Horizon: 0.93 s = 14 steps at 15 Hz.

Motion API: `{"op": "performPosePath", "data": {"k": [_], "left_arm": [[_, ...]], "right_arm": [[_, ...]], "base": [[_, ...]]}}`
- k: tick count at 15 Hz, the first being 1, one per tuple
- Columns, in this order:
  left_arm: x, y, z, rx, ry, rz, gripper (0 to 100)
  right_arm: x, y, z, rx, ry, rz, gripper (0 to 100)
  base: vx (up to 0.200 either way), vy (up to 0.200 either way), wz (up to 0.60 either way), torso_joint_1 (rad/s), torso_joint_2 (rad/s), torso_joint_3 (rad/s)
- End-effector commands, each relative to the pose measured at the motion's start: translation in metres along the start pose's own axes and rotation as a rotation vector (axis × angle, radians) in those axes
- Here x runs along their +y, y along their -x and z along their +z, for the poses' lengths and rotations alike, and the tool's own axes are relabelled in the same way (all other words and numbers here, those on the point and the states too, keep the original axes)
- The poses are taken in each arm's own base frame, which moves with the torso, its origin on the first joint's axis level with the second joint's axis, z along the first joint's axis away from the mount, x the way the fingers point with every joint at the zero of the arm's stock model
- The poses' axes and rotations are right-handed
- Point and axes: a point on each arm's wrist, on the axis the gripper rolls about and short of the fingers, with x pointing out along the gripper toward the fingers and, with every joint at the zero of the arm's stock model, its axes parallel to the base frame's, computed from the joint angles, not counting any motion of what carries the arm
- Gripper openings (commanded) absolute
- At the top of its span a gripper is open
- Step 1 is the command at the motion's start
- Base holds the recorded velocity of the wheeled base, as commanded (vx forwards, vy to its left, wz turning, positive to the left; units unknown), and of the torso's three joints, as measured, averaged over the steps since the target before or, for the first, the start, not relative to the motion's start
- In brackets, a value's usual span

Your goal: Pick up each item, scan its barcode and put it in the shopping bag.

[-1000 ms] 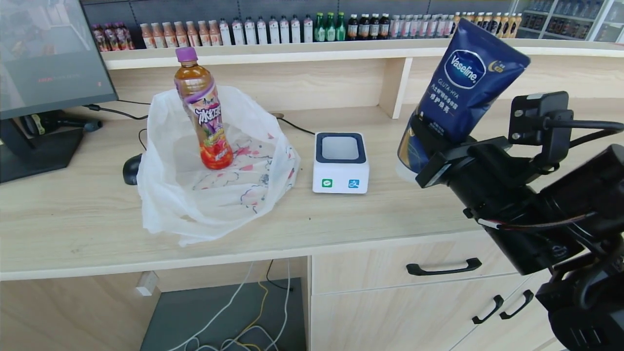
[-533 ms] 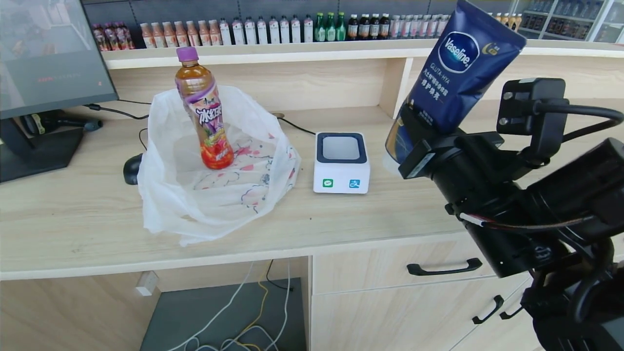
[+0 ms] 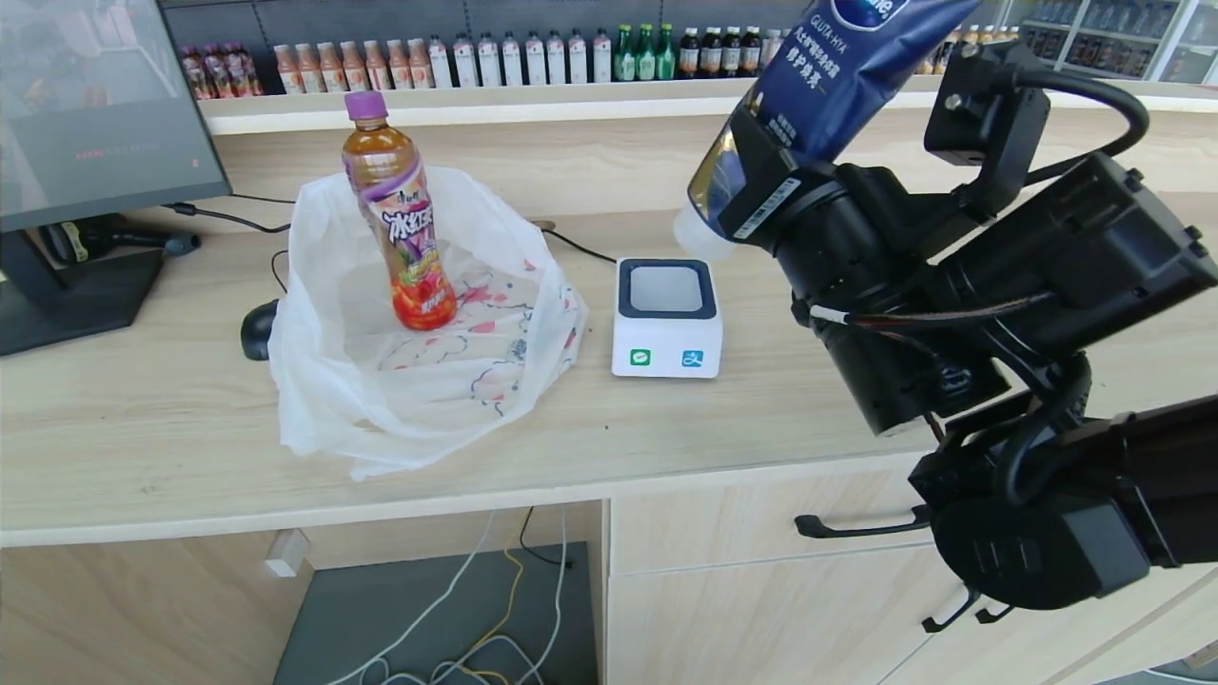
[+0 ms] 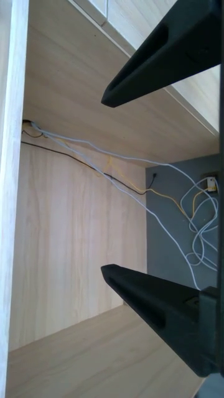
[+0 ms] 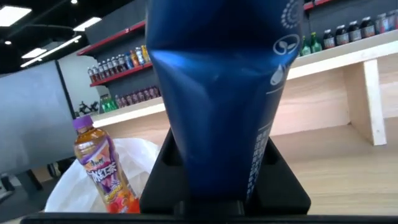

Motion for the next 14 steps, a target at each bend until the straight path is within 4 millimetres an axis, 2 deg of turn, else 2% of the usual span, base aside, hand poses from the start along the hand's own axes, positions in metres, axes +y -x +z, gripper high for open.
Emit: {"op": "performPosePath", "data": {"k": [1, 9, 14], "left_arm": [[0.0, 0.0, 0.0, 0.001, 0.0, 0.001, 100], [0.0, 0.0, 0.0, 0.0, 0.0, 0.001, 100], [0.0, 0.0, 0.0, 0.0, 0.0, 0.001, 100]], "right_arm": [[0.002, -0.003, -0.005, 0.002, -0.035, 0.002, 0], [0.006, -0.007, -0.03, 0.074, -0.286, 0.123, 0], [0.014, -0.037, -0.023, 0.16, -0.432, 0.095, 0]], "base": [[0.0, 0.0, 0.0, 0.0, 0.0, 0.0], [0.0, 0.0, 0.0, 0.0, 0.0, 0.0], [0.0, 0.0, 0.0, 0.0, 0.0, 0.0]]}}
